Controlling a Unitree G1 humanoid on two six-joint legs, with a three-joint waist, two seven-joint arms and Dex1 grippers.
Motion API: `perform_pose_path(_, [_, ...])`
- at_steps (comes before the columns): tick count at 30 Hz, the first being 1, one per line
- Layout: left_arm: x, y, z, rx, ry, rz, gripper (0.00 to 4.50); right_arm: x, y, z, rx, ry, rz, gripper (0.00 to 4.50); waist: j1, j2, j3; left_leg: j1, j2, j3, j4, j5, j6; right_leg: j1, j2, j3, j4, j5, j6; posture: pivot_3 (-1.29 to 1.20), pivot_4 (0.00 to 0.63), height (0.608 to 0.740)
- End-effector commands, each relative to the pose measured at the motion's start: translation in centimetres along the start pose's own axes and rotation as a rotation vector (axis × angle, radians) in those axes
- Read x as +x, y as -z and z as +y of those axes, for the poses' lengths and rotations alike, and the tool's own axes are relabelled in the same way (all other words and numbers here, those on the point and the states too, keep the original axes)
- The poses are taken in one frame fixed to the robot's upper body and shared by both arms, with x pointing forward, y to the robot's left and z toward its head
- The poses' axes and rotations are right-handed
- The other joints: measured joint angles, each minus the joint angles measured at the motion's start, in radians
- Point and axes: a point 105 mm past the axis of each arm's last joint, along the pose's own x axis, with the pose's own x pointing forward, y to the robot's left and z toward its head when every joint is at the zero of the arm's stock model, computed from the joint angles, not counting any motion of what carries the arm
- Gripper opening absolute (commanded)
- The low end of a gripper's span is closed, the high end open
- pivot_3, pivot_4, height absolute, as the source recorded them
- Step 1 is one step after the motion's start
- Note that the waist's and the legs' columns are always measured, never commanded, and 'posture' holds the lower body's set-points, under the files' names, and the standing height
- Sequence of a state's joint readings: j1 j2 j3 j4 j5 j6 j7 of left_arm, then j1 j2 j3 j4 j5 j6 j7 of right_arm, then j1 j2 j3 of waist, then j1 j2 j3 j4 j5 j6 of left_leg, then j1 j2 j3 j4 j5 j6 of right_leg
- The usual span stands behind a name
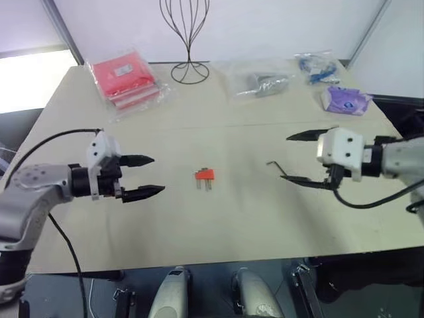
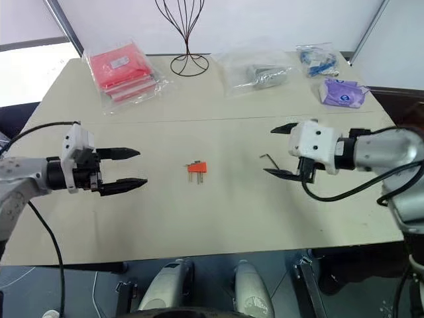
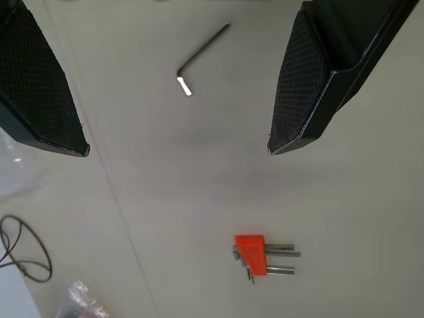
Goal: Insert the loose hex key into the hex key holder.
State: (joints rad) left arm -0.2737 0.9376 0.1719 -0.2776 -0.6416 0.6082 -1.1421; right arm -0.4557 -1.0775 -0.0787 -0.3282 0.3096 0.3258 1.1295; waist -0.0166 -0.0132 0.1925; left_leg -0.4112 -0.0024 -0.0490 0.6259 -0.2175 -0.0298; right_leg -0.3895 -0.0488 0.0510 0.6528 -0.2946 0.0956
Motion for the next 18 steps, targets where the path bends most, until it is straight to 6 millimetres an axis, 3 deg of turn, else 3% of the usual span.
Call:
perform_pose_path(1, [0.0,-0.2,-0.2,0.038,0.018,0.021,4.44,-0.1,-0.7,-0.4,-0.017,-0.008,-0.019,4.50,0.001,0.000,0.000,0.000,0.000,0.000,0.000,0.000,0.000,0.000,0.000,0.000,0.000,0.000,0.000,0.00,0.150,0.740])
perform_pose_path(18, [0.3,-1.9,0.2,0.023,0.006,-0.032,4.44,1.4,-1.0,0.7,-0.012,-0.055,-0.050,4.50,0.003,0.000,0.000,-0.001,0.000,0.000,0.000,0.000,0.000,-0.001,0.000,0.000,0.000,0.002,0.003,0.00,0.150,0.740])
